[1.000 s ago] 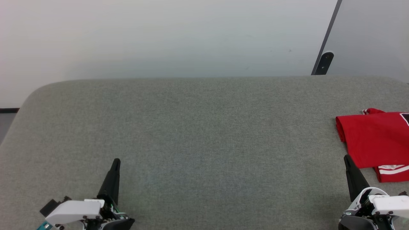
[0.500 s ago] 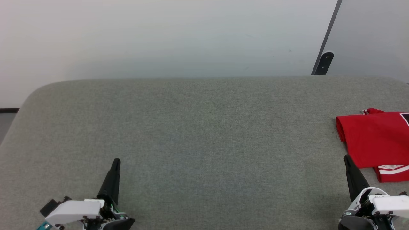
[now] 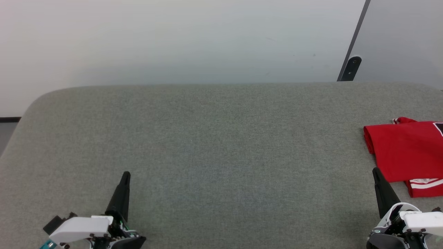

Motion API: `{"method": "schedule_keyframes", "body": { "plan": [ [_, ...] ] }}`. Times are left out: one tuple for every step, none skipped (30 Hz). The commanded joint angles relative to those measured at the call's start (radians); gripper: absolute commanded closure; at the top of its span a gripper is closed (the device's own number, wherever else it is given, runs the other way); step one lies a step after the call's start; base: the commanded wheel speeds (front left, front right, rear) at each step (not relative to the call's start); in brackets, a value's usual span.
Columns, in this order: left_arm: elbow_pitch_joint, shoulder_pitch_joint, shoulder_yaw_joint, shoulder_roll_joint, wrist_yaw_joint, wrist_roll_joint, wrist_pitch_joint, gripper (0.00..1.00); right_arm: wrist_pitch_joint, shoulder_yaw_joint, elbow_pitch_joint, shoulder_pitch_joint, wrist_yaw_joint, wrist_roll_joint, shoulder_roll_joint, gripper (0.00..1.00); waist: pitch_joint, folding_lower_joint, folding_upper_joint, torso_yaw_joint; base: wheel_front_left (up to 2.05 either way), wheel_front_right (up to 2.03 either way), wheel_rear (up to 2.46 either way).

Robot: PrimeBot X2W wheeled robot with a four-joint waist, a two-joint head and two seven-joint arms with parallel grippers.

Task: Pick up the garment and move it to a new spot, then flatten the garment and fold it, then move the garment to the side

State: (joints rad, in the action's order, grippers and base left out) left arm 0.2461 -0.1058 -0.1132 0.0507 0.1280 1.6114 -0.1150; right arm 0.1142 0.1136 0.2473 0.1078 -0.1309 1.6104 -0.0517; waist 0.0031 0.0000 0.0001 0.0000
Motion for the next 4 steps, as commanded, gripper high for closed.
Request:
{"method": "schedule_keyframes", "body": {
  "plan": [
    [0.001, -0.009, -0.002, -0.001, 0.006, 0.003, -0.002, 1.0, -0.002, 0.001, 0.0, 0.004, 0.0, 0.005, 0.003, 1.0, 0.0, 0.0, -0.0001, 0.0, 0.0, 0.0, 0.0],
    [0.001, -0.009, -0.002, -0.001, 0.006, 0.003, -0.002, 1.0, -0.002, 0.001, 0.0, 0.004, 0.0, 0.005, 0.003, 1.0, 0.0, 0.0, -0.0001, 0.0, 0.0, 0.0, 0.0],
    [0.001, -0.009, -0.002, -0.001, 0.006, 0.003, -0.002, 1.0, -0.002, 0.001, 0.0, 0.004, 0.0, 0.005, 0.003, 1.0, 0.0, 0.0, -0.0001, 0.0, 0.0, 0.0, 0.0],
    [0.001, -0.009, -0.002, -0.001, 0.006, 0.003, -0.002, 1.0, -0.002, 0.001, 0.0, 0.004, 0.0, 0.005, 0.003, 1.0, 0.0, 0.0, -0.0001, 0.0, 0.0, 0.0, 0.0]
  ]
}}
